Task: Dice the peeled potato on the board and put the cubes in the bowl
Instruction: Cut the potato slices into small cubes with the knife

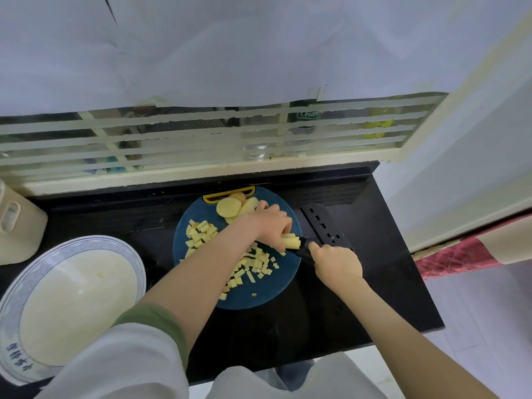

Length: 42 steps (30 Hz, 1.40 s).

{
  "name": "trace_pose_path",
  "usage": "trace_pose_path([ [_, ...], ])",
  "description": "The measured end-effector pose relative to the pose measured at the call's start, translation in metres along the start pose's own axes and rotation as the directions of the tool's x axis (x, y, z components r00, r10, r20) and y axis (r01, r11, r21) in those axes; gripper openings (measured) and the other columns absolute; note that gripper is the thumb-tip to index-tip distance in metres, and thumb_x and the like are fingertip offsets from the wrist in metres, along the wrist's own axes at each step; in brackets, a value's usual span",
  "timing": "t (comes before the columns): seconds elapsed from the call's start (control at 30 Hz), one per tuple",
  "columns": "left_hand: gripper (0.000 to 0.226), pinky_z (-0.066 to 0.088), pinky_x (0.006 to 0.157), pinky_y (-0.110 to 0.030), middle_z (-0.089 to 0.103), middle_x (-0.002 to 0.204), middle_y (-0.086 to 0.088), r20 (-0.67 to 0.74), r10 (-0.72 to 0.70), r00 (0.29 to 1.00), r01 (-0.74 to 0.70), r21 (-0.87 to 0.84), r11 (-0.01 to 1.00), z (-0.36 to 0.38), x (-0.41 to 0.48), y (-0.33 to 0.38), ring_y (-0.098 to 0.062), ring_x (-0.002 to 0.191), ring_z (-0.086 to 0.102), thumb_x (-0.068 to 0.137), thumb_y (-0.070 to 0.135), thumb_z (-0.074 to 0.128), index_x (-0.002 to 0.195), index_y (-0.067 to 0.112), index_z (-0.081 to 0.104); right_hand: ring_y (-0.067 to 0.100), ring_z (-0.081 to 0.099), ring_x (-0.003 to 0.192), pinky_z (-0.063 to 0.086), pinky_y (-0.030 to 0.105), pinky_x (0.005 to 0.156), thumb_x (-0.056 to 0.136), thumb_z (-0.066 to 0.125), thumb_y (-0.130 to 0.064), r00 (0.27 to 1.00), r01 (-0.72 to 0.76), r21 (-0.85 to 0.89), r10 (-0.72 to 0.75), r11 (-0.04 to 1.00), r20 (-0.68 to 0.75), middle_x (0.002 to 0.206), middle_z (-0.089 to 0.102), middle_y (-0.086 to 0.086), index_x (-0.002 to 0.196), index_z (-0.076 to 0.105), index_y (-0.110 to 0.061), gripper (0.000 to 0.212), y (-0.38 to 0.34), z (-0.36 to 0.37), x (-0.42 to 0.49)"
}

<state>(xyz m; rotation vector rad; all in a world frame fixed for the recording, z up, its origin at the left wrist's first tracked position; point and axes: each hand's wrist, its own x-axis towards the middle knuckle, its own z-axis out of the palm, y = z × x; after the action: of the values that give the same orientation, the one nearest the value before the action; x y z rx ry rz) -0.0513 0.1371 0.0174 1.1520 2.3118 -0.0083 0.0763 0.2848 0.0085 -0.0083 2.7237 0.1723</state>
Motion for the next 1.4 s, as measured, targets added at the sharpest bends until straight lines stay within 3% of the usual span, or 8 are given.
trace_pose_path([
  [0.13, 0.046, 0.023, 0.089, -0.038, 0.055, 0.105, 0.006, 0.047, -0.008, 0.999, 0.009, -0.035, 0.999, -0.002, 0.0, -0.004, -0.014, 0.101, 0.038, 0.08, 0.057, 0.063, 0.113, 0.025, 0.056, 0.021, 0.064, 0.078, 0.049, 0.031, 0.061, 0.098, 0.048, -0.017, 1.0, -0.003, 0.007, 0.003, 1.0, 0.009, 0.099, 0.064, 0.004, 0.132, 0.042, -0.018, 0.035, 0.0, 0.0, -0.002],
  [0.37, 0.043, 0.024, 0.093, -0.04, 0.059, 0.101, 0.001, 0.055, -0.044, 0.998, 0.043, 0.009, 0.999, 0.004, -0.002, 0.0, -0.017, 0.1, 0.04, 0.081, 0.051, 0.06, 0.111, 0.021, 0.059, 0.022, 0.065, 0.081, 0.041, 0.03, 0.057, 0.099, 0.047, -0.017, 1.0, 0.019, -0.024, -0.02, 1.0, -0.007, 0.101, 0.065, 0.004, 0.132, 0.042, -0.018, 0.034, -0.003, 0.001, -0.006],
  [0.73, 0.04, 0.027, 0.091, -0.04, 0.058, 0.1, 0.004, -0.14, -0.169, 0.976, 0.16, -0.073, 0.984, -0.004, -0.011, -0.01, -0.02, 0.101, 0.043, 0.078, 0.051, 0.058, 0.104, 0.022, 0.06, 0.02, 0.051, 0.062, 0.041, 0.03, 0.054, 0.099, 0.045, -0.017, 0.997, -0.065, 0.024, 0.066, 0.998, -0.043, 0.08, 0.051, -0.001, 0.122, 0.047, -0.018, 0.024, 0.022, -0.001, -0.013],
  [0.87, 0.041, 0.027, 0.091, -0.039, 0.057, 0.103, 0.005, -0.276, -0.299, 0.914, 0.245, -0.215, 0.945, -0.001, -0.018, -0.013, -0.019, 0.104, 0.044, 0.08, 0.051, 0.057, 0.11, 0.023, 0.059, 0.019, 0.049, 0.057, 0.037, 0.029, 0.05, 0.097, 0.044, -0.015, 0.979, -0.202, 0.135, 0.205, 0.97, -0.014, 0.073, 0.05, -0.003, 0.123, 0.047, -0.019, 0.027, 0.025, 0.007, -0.017],
  [1.03, 0.04, 0.025, 0.089, -0.04, 0.056, 0.102, 0.005, -0.265, -0.357, 0.896, 0.309, -0.208, 0.928, 0.02, -0.016, -0.01, -0.019, 0.108, 0.043, 0.078, 0.051, 0.056, 0.104, 0.021, 0.059, 0.018, 0.055, 0.06, 0.04, 0.028, 0.05, 0.096, 0.047, -0.015, 0.926, -0.349, 0.434, 0.376, 0.831, 0.025, 0.073, 0.058, -0.001, 0.107, 0.053, -0.017, 0.013, 0.02, 0.019, -0.012],
  [1.2, 0.048, 0.027, 0.095, -0.041, 0.058, 0.112, 0.0, -0.293, -0.329, 0.898, 0.326, -0.06, 0.943, 0.038, 0.009, 0.003, -0.024, 0.112, 0.045, 0.079, 0.052, 0.053, 0.111, 0.016, 0.057, 0.017, 0.061, 0.066, 0.047, 0.028, 0.056, 0.098, 0.049, -0.018, 0.909, -0.353, 0.778, 0.387, 0.52, 0.154, 0.078, 0.062, 0.003, 0.096, 0.058, -0.015, 0.01, 0.01, 0.029, 0.0],
  [1.3, 0.047, 0.027, 0.092, -0.04, 0.056, 0.114, -0.002, -0.314, -0.305, 0.899, 0.312, -0.027, 0.95, 0.041, 0.023, 0.012, -0.024, 0.11, 0.043, 0.081, 0.05, 0.052, 0.112, 0.014, 0.055, 0.017, 0.057, 0.067, 0.046, 0.03, 0.061, 0.098, 0.049, -0.018, 0.905, -0.338, 0.863, 0.381, 0.377, 0.188, 0.078, 0.062, 0.004, 0.088, 0.059, -0.016, 0.015, 0.005, 0.03, 0.006],
  [1.4, 0.047, 0.026, 0.093, -0.041, 0.053, 0.118, -0.003, -0.3, -0.28, 0.912, 0.309, 0.053, 0.95, 0.049, 0.033, 0.016, -0.024, 0.112, 0.041, 0.083, 0.047, 0.052, 0.116, 0.013, 0.052, 0.017, 0.057, 0.07, 0.046, 0.03, 0.065, 0.097, 0.049, -0.018, 0.903, -0.341, 0.879, 0.375, 0.332, 0.209, 0.078, 0.061, 0.002, 0.086, 0.058, -0.017, 0.015, 0.002, 0.033, 0.01],
])
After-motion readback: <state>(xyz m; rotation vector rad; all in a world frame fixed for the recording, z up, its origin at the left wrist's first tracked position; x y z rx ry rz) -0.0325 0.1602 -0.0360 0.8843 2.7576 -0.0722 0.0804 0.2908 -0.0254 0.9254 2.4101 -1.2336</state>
